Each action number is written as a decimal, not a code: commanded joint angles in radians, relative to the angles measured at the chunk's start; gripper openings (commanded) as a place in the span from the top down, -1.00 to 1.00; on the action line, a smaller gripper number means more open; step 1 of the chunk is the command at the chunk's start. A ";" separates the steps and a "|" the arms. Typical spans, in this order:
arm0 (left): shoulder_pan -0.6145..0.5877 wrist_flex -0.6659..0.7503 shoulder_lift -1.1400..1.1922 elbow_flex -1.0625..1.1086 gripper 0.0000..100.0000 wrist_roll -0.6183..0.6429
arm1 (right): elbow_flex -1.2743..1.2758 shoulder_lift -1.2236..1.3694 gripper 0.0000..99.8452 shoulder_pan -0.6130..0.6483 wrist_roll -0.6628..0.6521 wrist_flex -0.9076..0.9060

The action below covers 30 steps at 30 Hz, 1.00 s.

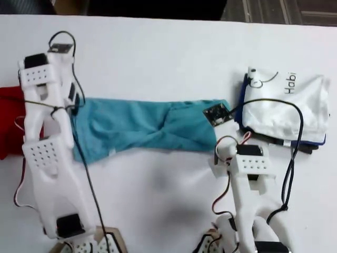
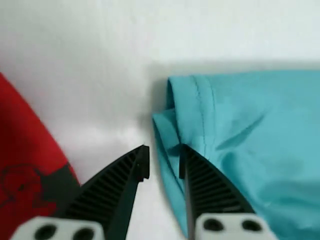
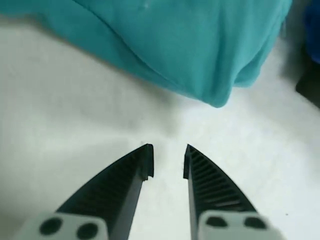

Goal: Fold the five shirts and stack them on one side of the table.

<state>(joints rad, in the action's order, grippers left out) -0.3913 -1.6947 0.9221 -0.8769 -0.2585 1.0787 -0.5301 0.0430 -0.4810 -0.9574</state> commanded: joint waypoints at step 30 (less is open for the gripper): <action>0.110 -0.035 0.086 -0.289 0.93 0.002 | 0.029 -0.054 0.77 0.002 -0.002 0.002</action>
<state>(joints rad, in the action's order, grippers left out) -0.2869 -1.7223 1.0203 -1.1623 -0.2570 1.1139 -0.5301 0.0430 -0.4810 -0.9574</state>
